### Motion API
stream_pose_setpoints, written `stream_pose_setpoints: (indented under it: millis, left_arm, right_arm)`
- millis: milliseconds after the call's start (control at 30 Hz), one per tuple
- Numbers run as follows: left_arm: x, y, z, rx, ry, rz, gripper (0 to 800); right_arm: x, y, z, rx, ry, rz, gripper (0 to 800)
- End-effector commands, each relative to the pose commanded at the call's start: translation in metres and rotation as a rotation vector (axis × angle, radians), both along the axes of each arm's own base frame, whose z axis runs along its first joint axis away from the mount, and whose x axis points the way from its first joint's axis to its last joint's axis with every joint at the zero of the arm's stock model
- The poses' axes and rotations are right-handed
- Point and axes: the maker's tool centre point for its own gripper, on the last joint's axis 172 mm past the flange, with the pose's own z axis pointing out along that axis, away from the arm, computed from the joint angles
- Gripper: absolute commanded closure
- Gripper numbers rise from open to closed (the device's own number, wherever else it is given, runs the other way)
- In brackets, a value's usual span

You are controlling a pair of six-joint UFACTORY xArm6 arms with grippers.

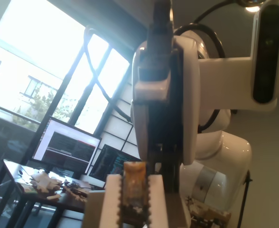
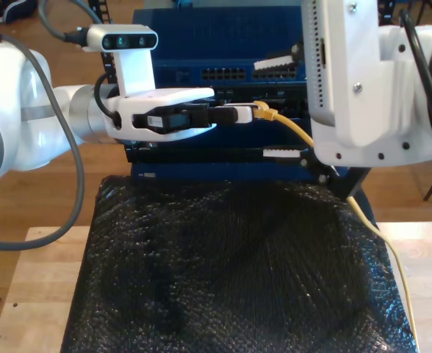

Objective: Grab the cable and plug it in

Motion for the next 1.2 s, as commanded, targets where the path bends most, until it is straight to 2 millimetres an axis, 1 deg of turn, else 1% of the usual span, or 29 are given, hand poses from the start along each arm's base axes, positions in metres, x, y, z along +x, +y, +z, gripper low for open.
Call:
stream_pose_setpoints:
  millis: [67, 200, 267, 300, 333, 500, 800, 933, 1000, 1133, 1200]
  left_arm:
    - [0.001, 0.001, 0.000, -0.002, 0.000, 0.004, 794]
    - [0.001, 0.002, 0.000, -0.003, 0.002, 0.005, 794]
    - [0.002, 0.002, -0.001, -0.003, 0.003, 0.005, 794]
    - [0.002, 0.002, -0.001, -0.005, 0.005, 0.006, 794]
    - [0.003, 0.002, 0.000, -0.008, 0.006, 0.008, 794]
    - [0.006, 0.005, 0.008, -0.048, 0.008, 0.016, 794]
    - [0.005, 0.009, 0.009, -0.060, 0.017, 0.010, 794]
    - [0.004, 0.010, 0.009, -0.065, 0.019, 0.004, 794]
    - [0.003, 0.010, 0.009, -0.065, 0.019, 0.002, 794]
    - [0.003, 0.010, 0.009, -0.065, 0.021, 0.002, 794]
    - [0.004, 0.010, 0.008, -0.065, 0.024, 0.001, 794]
  right_arm:
    - [0.000, 0.000, 0.000, 0.000, 0.000, 0.000, 97]
    - [-0.001, -0.001, 0.004, 0.005, -0.009, -0.002, 144]
    - [0.001, -0.002, 0.007, 0.012, -0.019, -0.008, 226]
    - [0.004, -0.004, 0.011, 0.018, -0.034, -0.019, 252]
    - [0.006, -0.005, 0.014, 0.025, -0.047, -0.028, 259]
    - [0.005, -0.006, 0.011, 0.027, -0.048, -0.030, 259]
    - [0.005, -0.006, 0.010, 0.019, -0.053, -0.024, 264]
    - [0.005, -0.006, 0.010, 0.018, -0.055, -0.023, 296]
    - [0.005, -0.006, 0.009, 0.018, -0.055, -0.023, 330]
    - [0.005, -0.006, 0.008, 0.017, -0.054, -0.023, 344]
    - [0.005, -0.006, 0.007, 0.016, -0.052, -0.023, 377]
